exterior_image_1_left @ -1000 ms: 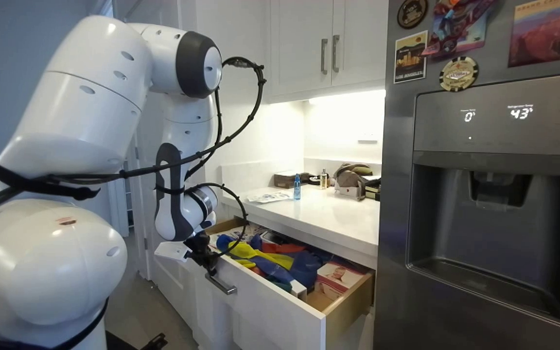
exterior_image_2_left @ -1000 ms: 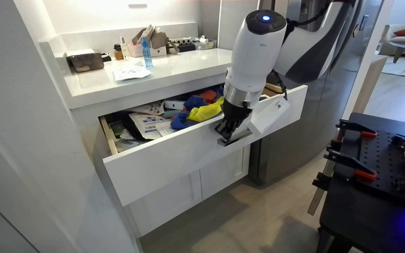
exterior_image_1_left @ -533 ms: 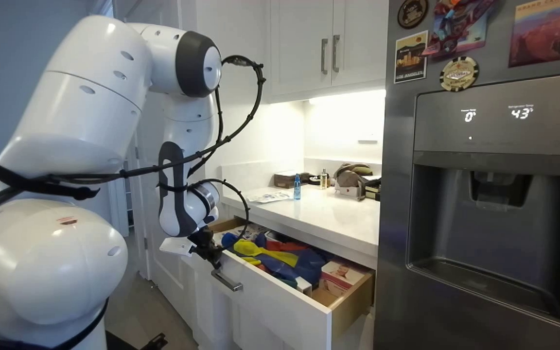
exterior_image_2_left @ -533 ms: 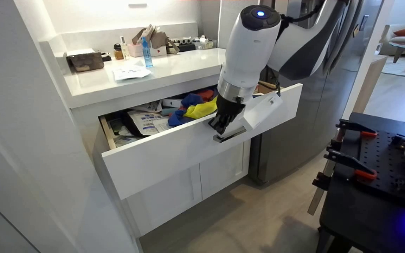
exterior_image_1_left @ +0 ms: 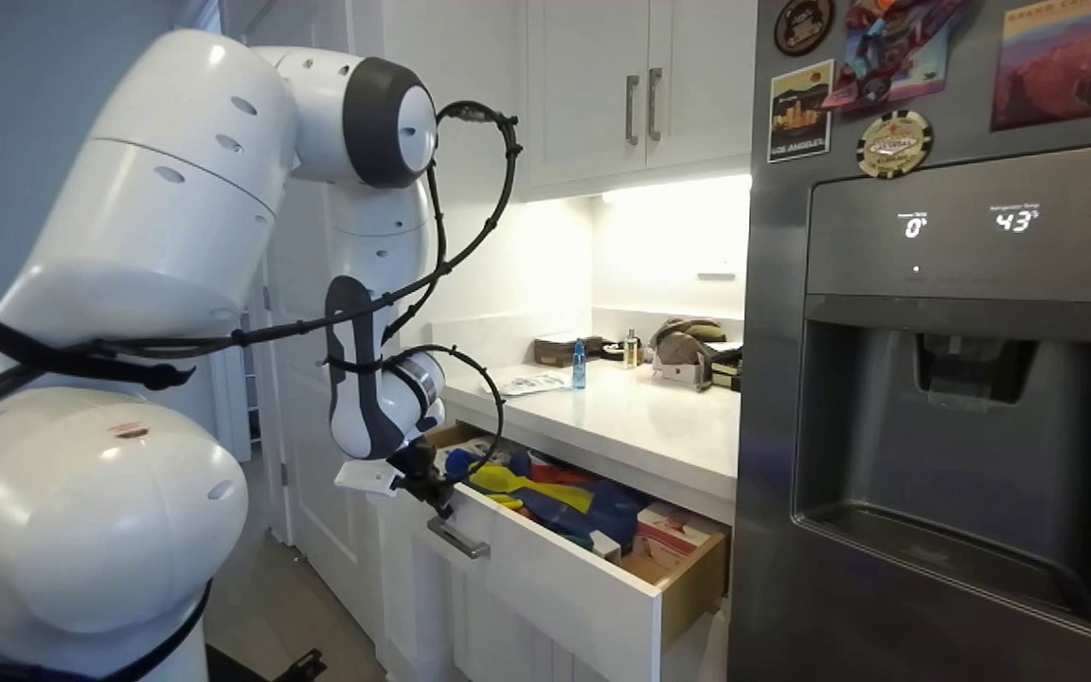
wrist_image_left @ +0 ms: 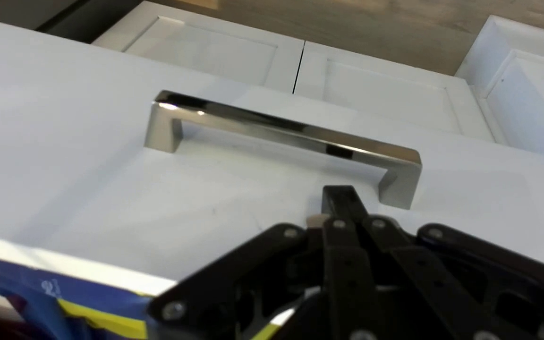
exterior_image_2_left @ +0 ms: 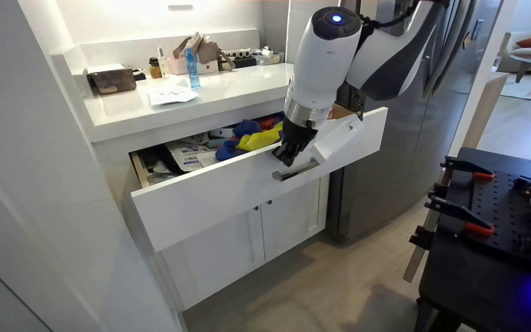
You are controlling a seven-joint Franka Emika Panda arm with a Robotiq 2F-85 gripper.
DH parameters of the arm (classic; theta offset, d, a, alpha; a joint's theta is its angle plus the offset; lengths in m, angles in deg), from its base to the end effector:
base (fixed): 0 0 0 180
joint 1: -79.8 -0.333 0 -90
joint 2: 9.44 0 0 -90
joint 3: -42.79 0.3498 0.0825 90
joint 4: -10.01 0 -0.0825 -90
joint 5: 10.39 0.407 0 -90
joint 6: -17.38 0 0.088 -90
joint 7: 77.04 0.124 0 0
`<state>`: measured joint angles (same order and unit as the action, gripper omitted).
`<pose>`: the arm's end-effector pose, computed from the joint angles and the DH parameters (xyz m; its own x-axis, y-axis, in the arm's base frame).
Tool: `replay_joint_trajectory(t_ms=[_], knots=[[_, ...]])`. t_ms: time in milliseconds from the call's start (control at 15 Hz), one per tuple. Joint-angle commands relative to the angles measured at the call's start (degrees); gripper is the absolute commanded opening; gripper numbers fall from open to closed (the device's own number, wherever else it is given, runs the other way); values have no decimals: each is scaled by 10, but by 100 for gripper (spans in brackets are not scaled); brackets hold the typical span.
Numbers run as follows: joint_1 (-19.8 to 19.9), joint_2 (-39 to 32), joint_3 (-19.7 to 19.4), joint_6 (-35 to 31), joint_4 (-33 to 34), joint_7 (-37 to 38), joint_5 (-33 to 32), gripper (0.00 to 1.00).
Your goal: Close the open drawer
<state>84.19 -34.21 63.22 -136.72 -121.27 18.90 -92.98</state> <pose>0.5015 0.1800 0.1601 0.9050 -0.0637 0.4206 -0.1468 -0.9747 0.1683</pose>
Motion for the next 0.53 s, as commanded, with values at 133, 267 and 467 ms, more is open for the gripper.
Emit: replay_joint_trajectory(t_ms=[133, 267, 467], knots=[[17, -15, -28, -4, 40, -29, -12, 1], [21, -26, -37, -5, 60, -48, -8, 0], [27, -50, -43, -7, 97, -82, 0, 0]])
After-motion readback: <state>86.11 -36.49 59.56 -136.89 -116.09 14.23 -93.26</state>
